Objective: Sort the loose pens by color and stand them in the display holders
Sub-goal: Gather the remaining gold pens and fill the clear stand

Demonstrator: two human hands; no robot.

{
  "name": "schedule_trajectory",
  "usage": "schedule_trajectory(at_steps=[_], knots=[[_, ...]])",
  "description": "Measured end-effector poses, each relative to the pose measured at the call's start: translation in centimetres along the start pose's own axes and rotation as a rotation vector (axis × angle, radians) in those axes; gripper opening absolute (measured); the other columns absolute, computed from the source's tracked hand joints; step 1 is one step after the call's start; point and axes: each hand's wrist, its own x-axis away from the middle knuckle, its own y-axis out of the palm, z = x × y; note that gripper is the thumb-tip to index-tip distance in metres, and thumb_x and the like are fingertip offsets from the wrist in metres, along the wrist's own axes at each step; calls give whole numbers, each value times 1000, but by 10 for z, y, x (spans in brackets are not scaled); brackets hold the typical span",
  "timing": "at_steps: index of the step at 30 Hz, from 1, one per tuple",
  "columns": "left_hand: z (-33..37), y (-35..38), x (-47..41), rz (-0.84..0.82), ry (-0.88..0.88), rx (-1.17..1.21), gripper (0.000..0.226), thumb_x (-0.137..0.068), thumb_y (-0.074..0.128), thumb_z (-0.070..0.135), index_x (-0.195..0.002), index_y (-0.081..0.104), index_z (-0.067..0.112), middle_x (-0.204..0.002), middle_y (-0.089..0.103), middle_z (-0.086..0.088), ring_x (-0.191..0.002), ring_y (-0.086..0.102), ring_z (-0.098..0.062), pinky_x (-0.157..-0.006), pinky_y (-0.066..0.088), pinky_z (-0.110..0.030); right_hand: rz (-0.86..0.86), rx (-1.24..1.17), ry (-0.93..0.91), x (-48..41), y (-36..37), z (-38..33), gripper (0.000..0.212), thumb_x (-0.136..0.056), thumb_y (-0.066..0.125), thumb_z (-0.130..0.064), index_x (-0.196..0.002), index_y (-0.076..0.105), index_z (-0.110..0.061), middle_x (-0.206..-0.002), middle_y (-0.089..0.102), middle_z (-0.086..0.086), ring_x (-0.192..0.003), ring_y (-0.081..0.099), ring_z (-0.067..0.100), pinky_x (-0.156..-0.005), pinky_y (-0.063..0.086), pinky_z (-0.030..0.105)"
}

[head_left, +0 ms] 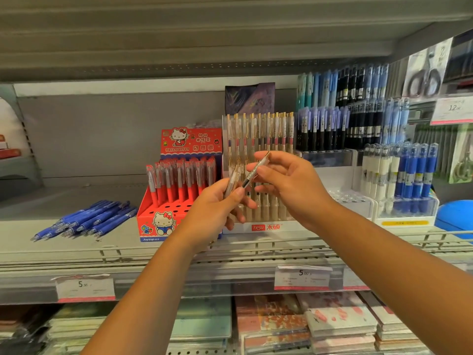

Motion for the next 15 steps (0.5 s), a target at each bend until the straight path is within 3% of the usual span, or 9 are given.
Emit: schedule_trajectory(at_steps=[4,7,11,13,15], knots=[[-1,0,-1,65,5,11,19,-103,49,25,-111,66,26,-97,74,-1,-78,68,-13,-61,55,-25,113,-31,-44,-3,-5,-3,23,-91,63,-4,-112,56,-12,-95,76,6,-87,73,20,-68,60,31],[-2,0,-2,129,-6,30,20,-103,48,20,-102,67,26,-89,72,5,-71,64,-11,-61,54,-27,186,13,-92,-7,-18,-8,22,-89,66,-5,-106,52,-10,-91,75,10,-85,74,23,-65,60,31],[-1,-1,-2,168,-28,-53,18,-100,51,33,-95,69,37,-75,61,10,-59,47,-8,-54,43,-26,243,153,-155,-15,-40,-14,20,-88,67,0,-99,58,-14,-86,71,9,-77,73,17,-61,59,26],[0,0,-3,152,-59,26,22,-102,47,35,-98,68,31,-73,57,10,-59,43,-8,-55,36,-26,268,212,-178,-19,-51,-16,21,-89,66,2,-98,60,-16,-84,66,6,-73,72,13,-59,59,25],[2,2,-5,148,-82,143,30,-104,36,22,-100,66,19,-71,55,7,-57,38,-9,-53,29,-27,285,272,-201,-22,-61,-15,23,-89,66,2,-95,60,-19,-84,65,5,-70,71,11,-59,59,24]])
